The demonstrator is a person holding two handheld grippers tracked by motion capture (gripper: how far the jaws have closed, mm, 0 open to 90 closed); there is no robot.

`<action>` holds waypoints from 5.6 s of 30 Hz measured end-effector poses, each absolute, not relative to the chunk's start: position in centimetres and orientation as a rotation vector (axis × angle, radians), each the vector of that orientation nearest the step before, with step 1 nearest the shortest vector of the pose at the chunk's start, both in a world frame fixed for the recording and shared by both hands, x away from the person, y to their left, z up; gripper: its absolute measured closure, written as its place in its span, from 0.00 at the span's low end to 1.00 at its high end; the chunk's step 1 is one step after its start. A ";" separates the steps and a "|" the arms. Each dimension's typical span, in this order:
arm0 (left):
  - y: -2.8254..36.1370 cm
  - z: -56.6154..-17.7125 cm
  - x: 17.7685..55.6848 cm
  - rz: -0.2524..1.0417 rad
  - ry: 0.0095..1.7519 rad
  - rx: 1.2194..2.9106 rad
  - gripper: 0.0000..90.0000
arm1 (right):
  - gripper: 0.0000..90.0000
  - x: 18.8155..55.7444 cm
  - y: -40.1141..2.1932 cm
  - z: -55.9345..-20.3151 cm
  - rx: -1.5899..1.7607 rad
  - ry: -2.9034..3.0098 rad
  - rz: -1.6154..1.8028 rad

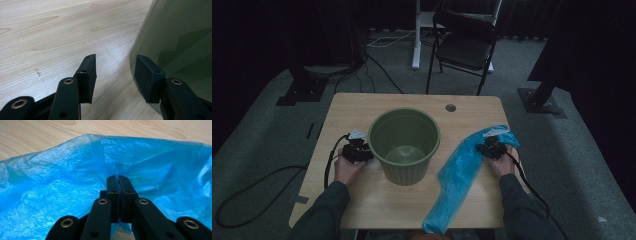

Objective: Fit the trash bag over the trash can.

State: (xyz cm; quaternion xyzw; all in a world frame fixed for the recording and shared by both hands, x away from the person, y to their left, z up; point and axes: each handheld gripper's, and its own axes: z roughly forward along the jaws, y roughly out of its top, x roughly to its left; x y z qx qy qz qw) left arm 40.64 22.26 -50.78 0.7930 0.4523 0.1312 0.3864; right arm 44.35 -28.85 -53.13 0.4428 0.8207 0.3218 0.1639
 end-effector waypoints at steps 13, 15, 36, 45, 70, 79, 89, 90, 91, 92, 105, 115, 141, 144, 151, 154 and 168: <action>22.2 -50.8 40.7 0.329 1.147 2.018 0.58 | 0.98 43.9 -28.8 -51.5 1.206 2.332 1.032; 22.2 -50.8 40.7 0.326 1.146 2.019 0.58 | 0.98 43.7 -28.9 -50.8 1.173 2.329 1.072; 22.2 -50.5 40.5 0.292 1.114 2.016 0.60 | 0.98 43.0 -26.4 -45.8 0.903 2.415 1.170; 22.3 -50.0 40.2 0.292 1.105 2.008 0.62 | 0.98 42.7 -26.0 -42.3 0.792 2.420 1.215; 23.3 -47.5 39.6 0.308 1.067 1.926 0.62 | 0.98 42.4 -24.3 -35.7 0.556 2.427 1.456; 23.1 -46.9 39.6 0.323 1.061 1.912 0.62 | 0.98 42.6 -22.4 -34.7 0.487 2.460 1.495; 22.7 -46.7 40.0 0.343 1.067 1.924 0.62 | 0.98 42.2 -20.0 -33.6 0.382 2.514 1.499; 22.7 -46.7 40.0 0.346 1.067 1.925 0.62 | 0.98 42.2 -19.6 -33.5 0.363 2.524 1.502; 22.7 -46.7 40.1 0.349 1.065 1.929 0.62 | 0.98 42.2 -19.4 -33.4 0.355 2.530 1.503; 22.7 -46.7 40.1 0.350 1.066 1.930 0.62 | 0.98 42.2 -19.1 -33.4 0.344 2.537 1.504; 22.7 -46.4 40.3 0.360 1.061 1.921 0.62 | 0.98 41.7 -15.9 -32.9 0.154 2.661 1.690; 22.8 -46.2 40.3 0.368 1.062 1.916 0.62 | 0.98 41.1 -14.7 -33.0 0.008 2.767 1.741; 24.3 -45.5 40.0 0.402 1.089 1.863 0.62 | 0.98 39.9 -10.6 -33.9 -0.228 2.950 1.664; 24.3 -45.4 40.0 0.404 1.085 1.864 0.62 | 0.98 39.9 -10.6 -33.9 -0.226 2.954 1.693; 24.3 -45.3 39.9 0.412 1.087 1.854 0.62 | 0.97 41.5 -11.1 -34.0 0.031 2.887 1.519; 24.4 -45.2 39.9 0.417 1.087 1.846 0.61 | 0.95 42.3 -11.0 -34.5 0.161 2.857 1.397; 24.6 -45.0 39.6 0.426 1.086 1.835 0.61 | 0.74 44.2 -11.5 -35.7 0.509 2.615 1.155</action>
